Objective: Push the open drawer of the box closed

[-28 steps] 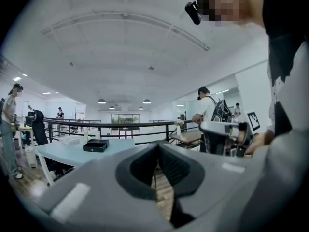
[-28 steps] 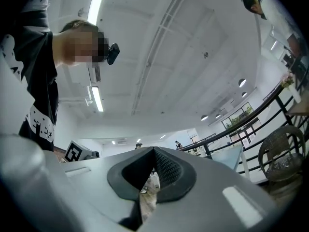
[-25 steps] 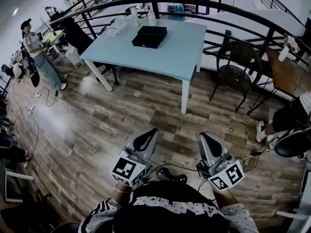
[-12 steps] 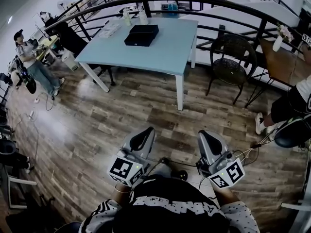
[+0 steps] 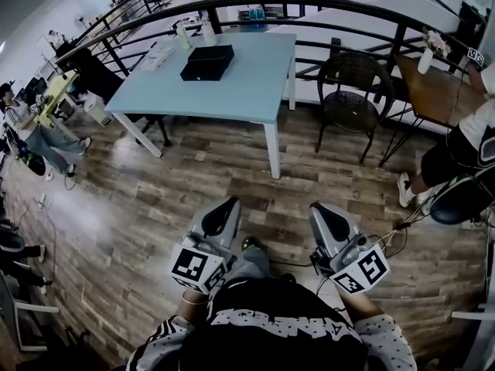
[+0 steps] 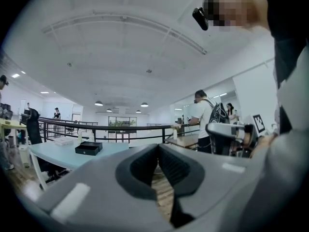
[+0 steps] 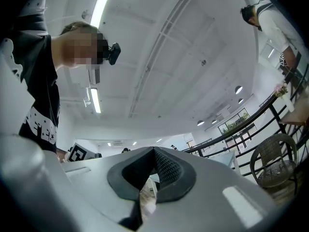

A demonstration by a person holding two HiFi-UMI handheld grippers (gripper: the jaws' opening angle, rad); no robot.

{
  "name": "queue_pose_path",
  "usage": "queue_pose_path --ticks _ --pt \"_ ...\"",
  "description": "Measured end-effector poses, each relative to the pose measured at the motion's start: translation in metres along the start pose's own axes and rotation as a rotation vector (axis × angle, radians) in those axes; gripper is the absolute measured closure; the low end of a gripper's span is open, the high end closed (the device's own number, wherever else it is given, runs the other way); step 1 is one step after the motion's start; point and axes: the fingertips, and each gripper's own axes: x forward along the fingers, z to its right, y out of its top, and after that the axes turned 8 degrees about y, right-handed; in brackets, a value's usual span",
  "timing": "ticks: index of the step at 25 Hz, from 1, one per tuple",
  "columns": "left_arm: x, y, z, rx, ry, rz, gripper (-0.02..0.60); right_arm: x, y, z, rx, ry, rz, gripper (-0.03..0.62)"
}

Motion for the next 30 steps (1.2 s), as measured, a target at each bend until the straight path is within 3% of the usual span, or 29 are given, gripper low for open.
queue_pose_path --ticks 20,30 --pt "0.072 -0.010 -0.079 -0.007 -0.005 -0.013 0.581 0.088 -0.032 0.056 0.021 -0.015 -0.054 0.591" --pt "0.114 -0.008 -0.150 -0.011 0.030 -0.027 0.581 0.165 -0.050 0.092 0.037 0.009 -0.086 0.591"
